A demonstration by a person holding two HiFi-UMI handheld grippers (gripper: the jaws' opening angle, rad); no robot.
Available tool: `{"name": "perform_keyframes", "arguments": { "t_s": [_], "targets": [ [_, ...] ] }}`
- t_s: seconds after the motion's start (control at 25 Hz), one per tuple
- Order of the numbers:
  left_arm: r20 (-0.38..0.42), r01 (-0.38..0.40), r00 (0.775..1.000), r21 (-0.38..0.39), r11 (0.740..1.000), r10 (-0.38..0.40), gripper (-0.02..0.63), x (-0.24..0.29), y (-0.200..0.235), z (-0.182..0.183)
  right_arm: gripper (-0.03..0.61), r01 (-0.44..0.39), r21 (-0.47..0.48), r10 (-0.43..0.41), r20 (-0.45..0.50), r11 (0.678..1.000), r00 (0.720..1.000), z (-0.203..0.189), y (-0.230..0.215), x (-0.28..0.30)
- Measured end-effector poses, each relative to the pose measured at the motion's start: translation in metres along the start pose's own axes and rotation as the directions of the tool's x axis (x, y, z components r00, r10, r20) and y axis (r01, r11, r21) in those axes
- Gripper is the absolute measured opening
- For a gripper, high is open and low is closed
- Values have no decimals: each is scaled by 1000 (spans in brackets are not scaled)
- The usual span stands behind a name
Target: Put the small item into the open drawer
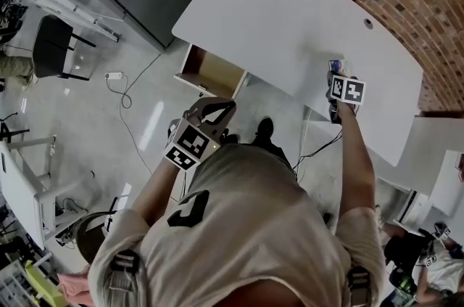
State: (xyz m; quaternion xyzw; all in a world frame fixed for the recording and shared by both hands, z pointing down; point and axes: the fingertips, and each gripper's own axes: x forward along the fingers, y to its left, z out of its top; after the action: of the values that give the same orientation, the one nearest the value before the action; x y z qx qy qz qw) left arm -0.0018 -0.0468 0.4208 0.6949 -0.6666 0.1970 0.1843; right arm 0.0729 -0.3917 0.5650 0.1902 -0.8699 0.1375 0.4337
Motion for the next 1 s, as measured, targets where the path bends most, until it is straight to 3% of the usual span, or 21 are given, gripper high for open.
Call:
{"name": "perform_keyframes", "arguments": {
  "t_s": [0.52,1.0],
  "targets": [
    [51,-22,998,-54,998,25,5,-32,10,-17,6,28,-5,-28,39,1000,999,-17,19,-32],
    [94,-53,994,-65,996,59,5,-74,28,-47,6,132,-29,-129,90,991,988,-31,47,-68]
  ]
}}
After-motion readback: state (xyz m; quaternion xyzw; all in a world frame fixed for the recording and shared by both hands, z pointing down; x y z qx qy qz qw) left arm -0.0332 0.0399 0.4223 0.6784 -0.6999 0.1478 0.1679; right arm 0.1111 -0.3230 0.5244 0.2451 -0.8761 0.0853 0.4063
